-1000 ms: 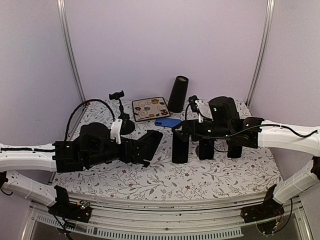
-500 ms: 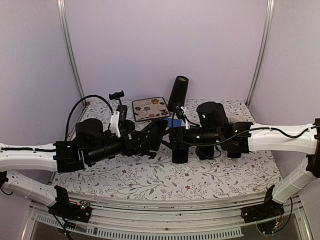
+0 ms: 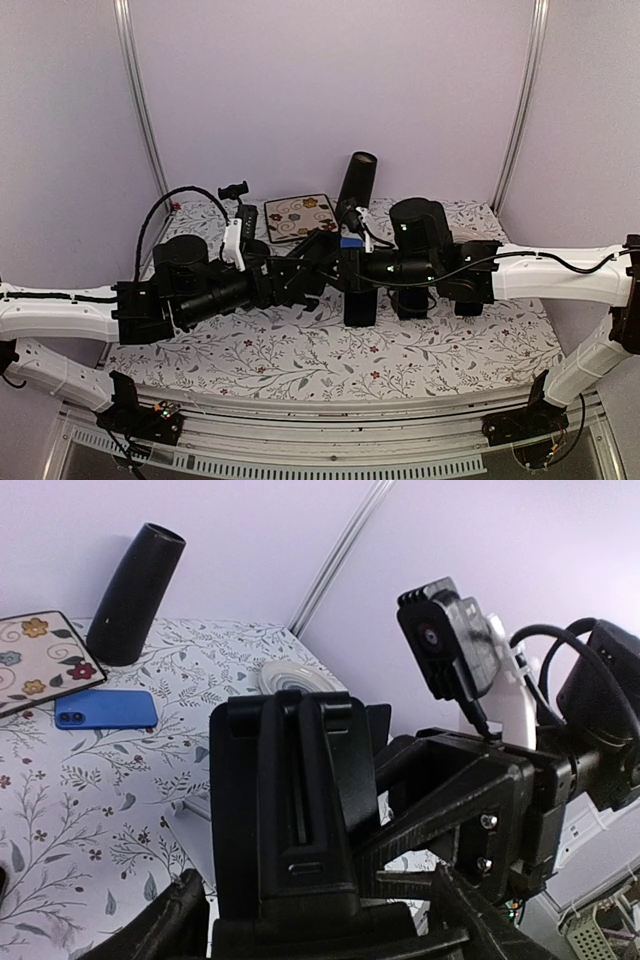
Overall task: Place the phone on the phone stand
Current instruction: Adjust the phone stand.
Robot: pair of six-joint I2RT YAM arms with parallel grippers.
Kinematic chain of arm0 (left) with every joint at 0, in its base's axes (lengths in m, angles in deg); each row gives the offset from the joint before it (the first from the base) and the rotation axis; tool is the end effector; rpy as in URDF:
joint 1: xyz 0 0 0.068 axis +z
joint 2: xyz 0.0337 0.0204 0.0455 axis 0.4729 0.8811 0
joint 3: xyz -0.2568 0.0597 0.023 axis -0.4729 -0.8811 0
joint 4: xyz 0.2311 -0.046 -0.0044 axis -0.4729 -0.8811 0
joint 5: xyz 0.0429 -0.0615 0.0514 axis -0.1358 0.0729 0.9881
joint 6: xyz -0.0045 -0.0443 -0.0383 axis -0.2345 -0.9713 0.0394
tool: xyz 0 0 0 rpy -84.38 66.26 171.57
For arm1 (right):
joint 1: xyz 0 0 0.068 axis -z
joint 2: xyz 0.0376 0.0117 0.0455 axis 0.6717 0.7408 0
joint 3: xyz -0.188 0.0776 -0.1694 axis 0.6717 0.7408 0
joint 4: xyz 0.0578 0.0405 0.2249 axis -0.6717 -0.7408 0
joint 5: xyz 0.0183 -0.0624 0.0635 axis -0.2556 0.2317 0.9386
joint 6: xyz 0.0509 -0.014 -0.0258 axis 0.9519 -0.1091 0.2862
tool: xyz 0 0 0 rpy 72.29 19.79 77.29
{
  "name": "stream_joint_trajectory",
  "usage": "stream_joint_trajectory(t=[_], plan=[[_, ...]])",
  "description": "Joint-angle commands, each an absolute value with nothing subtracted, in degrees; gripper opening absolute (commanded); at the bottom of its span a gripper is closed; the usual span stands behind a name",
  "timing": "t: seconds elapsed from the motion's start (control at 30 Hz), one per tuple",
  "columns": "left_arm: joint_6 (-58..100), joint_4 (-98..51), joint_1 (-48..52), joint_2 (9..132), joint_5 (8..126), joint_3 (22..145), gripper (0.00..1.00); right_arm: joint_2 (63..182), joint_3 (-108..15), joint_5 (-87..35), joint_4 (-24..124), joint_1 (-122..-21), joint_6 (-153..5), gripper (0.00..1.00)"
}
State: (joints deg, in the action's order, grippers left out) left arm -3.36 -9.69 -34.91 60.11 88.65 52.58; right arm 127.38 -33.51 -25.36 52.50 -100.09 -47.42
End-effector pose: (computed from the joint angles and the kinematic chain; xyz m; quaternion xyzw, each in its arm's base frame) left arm 0.1218 -0.2188 0.2950 0.1046 0.7481 -0.4348 0.4902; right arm 0.1716 0.2856 0.2957 -0.2153 0.7952 0.4464 0.3494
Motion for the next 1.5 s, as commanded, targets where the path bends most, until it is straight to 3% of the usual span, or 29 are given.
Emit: stream_joint_trajectory(t=[0.0,0.07,0.37,1.1,1.47], plan=[[-3.74,-2.93,-35.99,58.19,90.65,53.80,0.00,128.19,-34.56,-26.04,51.72,-100.29,-47.23,0.32],[-4.35,-2.20,-36.08,57.70,91.52,53.33,0.00,128.11,-34.49,-26.28,51.08,-100.37,-47.17,0.24],[-5.59,-0.11,-36.33,53.29,98.16,50.92,0.00,127.92,-34.53,-28.54,48.74,-101.90,-48.16,0.10],[6.04,12.92,-40.46,59.47,118.89,53.75,0.00,131.48,-39.10,-11.73,50.79,-102.82,-42.03,0.03],[13.49,19.29,-41.33,68.35,125.36,55.84,0.00,130.52,-39.03,-8.26,51.53,-102.82,-40.31,0.02]])
